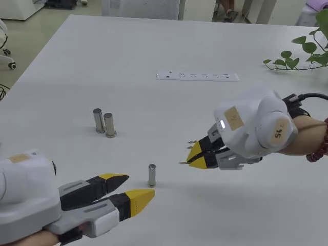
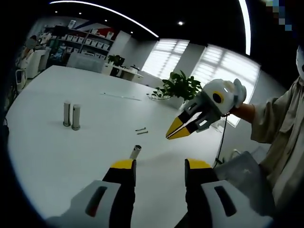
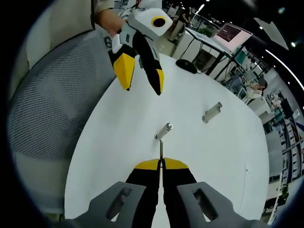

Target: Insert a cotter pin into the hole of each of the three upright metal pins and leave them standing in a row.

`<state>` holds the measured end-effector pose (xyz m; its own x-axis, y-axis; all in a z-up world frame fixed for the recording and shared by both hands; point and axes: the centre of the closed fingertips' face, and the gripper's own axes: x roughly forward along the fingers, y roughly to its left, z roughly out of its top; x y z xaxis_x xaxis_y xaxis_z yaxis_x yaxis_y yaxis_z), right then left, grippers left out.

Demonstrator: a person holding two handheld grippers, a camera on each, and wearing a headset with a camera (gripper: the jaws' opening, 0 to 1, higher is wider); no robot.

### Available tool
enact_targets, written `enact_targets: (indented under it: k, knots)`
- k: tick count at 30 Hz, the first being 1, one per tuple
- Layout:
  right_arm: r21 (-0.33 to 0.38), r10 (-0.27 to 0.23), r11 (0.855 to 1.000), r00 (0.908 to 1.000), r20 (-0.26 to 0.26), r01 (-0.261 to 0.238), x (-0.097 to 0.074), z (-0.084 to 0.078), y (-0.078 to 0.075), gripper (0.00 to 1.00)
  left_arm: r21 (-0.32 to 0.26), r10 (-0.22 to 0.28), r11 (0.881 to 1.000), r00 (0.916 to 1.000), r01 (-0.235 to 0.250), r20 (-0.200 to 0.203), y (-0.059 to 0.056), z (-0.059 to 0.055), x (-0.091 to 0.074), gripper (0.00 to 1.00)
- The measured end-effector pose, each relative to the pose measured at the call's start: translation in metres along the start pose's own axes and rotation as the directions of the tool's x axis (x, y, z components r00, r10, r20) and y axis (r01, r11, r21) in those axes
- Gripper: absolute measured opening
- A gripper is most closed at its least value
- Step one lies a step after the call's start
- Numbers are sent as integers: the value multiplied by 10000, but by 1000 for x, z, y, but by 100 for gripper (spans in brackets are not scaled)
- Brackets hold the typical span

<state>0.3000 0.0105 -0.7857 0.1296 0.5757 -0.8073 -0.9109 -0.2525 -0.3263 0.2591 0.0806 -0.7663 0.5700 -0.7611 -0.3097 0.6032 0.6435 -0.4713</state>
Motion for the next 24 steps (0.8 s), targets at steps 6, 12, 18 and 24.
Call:
enact_targets:
  k: [6,12,18,24]
  knots:
    - [-34,-15,10000,9997,225,16,0,9,9,2,-728,-216,9971,9998,212,-40,-6,-2,7,33]
    - [-100,-31,9999,9990,437,35,0,19,17,2,-1505,-459,9875,9989,468,98,-11,-1,14,29]
    - [-211,-13,9998,9981,621,26,0,30,25,2,-2107,-696,9749,9974,717,171,-15,0,19,26]
    - [-283,-2,9996,9973,738,23,0,37,31,2,-2393,-835,9674,9965,825,60,-21,-2,24,22]
